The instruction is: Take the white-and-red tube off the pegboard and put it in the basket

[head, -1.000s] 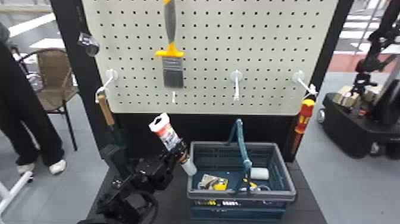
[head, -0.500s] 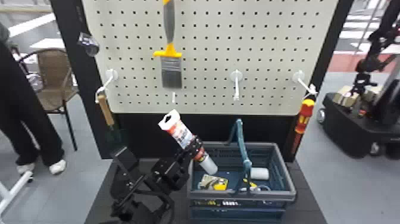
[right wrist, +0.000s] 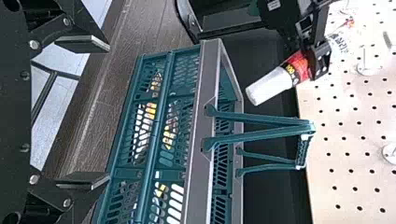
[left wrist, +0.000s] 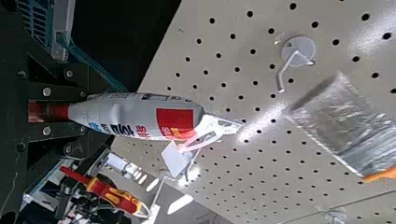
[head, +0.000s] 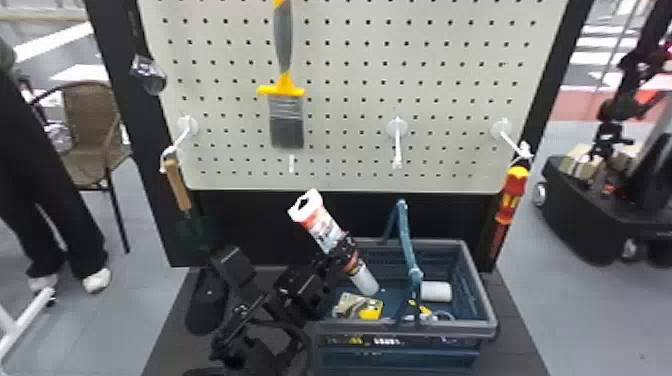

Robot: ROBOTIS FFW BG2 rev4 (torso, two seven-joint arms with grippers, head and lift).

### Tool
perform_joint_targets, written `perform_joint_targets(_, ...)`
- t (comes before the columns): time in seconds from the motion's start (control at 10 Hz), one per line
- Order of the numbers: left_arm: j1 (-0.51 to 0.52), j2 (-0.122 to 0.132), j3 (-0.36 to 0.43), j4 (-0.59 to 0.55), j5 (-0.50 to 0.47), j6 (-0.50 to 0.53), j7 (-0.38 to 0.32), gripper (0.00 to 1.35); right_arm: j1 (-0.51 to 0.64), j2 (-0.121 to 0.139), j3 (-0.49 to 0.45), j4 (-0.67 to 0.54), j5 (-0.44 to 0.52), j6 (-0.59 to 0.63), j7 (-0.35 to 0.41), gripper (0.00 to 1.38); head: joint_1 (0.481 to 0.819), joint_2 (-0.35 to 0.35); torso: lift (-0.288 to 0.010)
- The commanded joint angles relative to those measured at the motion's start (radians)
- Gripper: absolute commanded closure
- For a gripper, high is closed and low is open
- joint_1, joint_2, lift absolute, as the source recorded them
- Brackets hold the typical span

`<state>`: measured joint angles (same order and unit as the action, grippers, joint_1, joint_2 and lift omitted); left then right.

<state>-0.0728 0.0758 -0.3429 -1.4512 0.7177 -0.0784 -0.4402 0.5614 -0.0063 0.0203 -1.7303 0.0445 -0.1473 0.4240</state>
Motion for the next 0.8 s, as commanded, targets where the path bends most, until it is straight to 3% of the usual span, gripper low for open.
perform_joint_targets(0.0, -0.019, -0.001, -0.013, 0.046, -0.018, -0.012, 0.000, 1.21, -0.007, 0.000, 0.004, 0.006, 0.000, 0.000, 0.002, 0.31, 0.549, 0.000, -0.100)
perform_joint_targets(0.7, -0.126, -0.014, -0.103, 0.247, -0.069, -0.066, -0.049, 1.21, -0.041, 0.000, 0.004, 0.031, 0.002, 0.000, 0.025, 0.31, 0.549, 0.000, -0.100)
